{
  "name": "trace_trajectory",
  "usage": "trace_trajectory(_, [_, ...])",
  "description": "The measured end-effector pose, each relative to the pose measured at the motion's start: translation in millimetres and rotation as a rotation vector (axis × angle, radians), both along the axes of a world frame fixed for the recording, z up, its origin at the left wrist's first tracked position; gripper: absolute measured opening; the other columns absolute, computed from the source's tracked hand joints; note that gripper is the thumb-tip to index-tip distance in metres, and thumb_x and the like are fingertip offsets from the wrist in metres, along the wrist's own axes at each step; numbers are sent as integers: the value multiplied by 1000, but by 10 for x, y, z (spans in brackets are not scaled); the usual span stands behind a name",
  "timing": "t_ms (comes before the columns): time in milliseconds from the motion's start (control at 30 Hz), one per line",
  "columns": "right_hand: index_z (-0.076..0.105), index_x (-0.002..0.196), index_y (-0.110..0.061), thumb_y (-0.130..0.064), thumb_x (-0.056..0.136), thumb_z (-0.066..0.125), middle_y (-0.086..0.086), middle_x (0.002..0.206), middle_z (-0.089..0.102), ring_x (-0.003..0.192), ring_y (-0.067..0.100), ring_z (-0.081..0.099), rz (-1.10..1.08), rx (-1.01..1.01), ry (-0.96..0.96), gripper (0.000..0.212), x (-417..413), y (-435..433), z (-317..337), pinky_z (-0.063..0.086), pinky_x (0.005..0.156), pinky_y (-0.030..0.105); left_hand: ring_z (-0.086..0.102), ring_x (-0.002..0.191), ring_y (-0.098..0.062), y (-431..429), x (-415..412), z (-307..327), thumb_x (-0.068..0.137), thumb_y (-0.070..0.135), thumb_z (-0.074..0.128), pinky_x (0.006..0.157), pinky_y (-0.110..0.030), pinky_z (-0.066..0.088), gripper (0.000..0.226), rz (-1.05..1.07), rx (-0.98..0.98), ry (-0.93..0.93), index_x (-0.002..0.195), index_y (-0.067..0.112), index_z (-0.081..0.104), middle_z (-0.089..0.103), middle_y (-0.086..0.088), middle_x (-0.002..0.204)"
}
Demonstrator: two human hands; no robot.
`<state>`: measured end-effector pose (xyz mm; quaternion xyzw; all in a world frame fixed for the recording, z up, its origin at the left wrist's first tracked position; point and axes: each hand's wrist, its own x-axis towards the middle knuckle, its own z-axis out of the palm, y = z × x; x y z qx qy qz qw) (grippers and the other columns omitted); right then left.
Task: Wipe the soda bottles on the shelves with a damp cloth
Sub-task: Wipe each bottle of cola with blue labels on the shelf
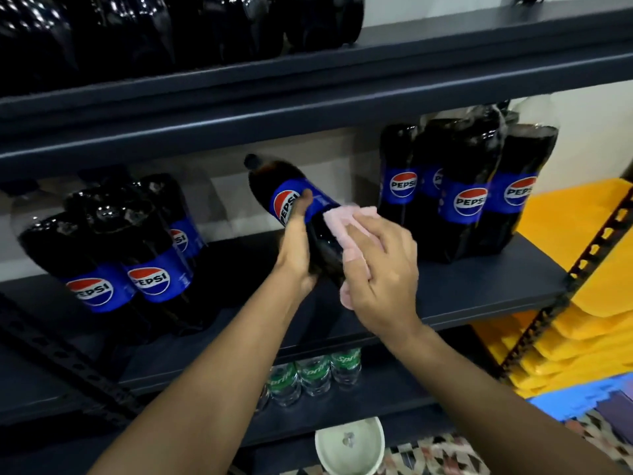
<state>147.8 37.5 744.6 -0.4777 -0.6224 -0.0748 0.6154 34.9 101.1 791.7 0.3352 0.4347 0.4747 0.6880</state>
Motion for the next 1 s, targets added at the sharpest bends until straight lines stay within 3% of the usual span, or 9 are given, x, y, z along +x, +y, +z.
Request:
trace_trajectory(133, [81, 102, -25, -36, 102, 48, -6, 95, 70, 88, 22, 61, -82, 211, -52, 36, 135, 90, 378, 44, 79, 42, 70, 120, -35, -54, 127, 104, 86, 66, 60, 116, -50, 47, 73, -82, -50, -189, 129, 8, 75, 73, -22, 129])
trace_trajectory(267, [50, 66, -38, -29, 103, 48, -22, 69, 50, 76, 2, 51, -29, 147, 300, 38, 162, 154, 626, 47, 74, 41, 73, 115, -36, 8, 181, 87, 82, 73, 70, 110, -54, 53, 84, 25, -167, -259, 134, 7, 68, 75, -20, 123])
trace_trajectory(433, [73, 114, -6, -37, 98, 48, 5, 113, 68, 105, 23, 60, -79, 122, 184, 44, 41, 13, 205, 47, 92, 39, 74, 113, -36, -67, 174, 51, 82, 76, 68, 107, -50, 55, 84, -9, -250, -258, 129, 6, 72, 76, -20, 120])
trace_trajectory(600, [68, 88, -24, -46, 87, 48, -10, 94, 60, 89, 13, 61, -14, -159, 670, 30, -4, -12, 354, 48, 80, 32, 74, 114, -34, -53, 135, -52, 89, 68, 66, 105, -50, 57, 73, -9, -220, -207, 127, 6, 73, 77, -18, 118])
trace_trajectory(700, [52, 64, -35, -43, 86, 46, -6, 81, 56, 70, 4, 53, -11, -302, 840, 24, 2, 0, 261, 41, 70, 29, 80, 94, -30, -68, 97, -46, 91, 61, 69, 83, -45, 65, 60, 8, -168, -68, 118, 8, 73, 81, -16, 104])
trace_trajectory(767, [54, 58, -31, -40, 86, 47, 1, 74, 55, 66, 13, 54, 13, -373, 982, 30, 4, 20, 210, 45, 68, 37, 80, 93, -29, -64, 62, -67, 92, 56, 71, 85, -45, 64, 53, 8, -141, -8, 116, 9, 71, 81, -14, 102])
trace_trajectory(867, [70, 75, -14, -33, 84, 49, 11, 63, 55, 60, 28, 53, 167, -516, 1203, 30, 14, 115, 134, 51, 69, 46, 78, 102, -32, -33, -7, -153, 89, 53, 76, 98, -54, 60, 55, 44, -89, 87, 121, 8, 71, 80, -15, 107])
trace_trajectory(933, [69, 88, 1, -28, 83, 51, 14, 78, 66, 74, 29, 64, 299, -604, 1362, 34, 32, 209, 19, 59, 88, 51, 79, 97, -30, -29, -52, -245, 80, 51, 84, 94, -55, 62, 59, 123, -55, 177, 119, 8, 71, 81, -13, 104])
trace_trajectory(1000, [69, 101, 1, -29, 87, 55, 12, 97, 73, 88, 29, 71, 335, -699, 1522, 36, 48, 237, -132, 61, 85, 47, 80, 91, -26, -33, -107, -352, 62, 57, 92, 87, -52, 65, 78, 200, -10, 285, 120, 9, 70, 82, -9, 99])
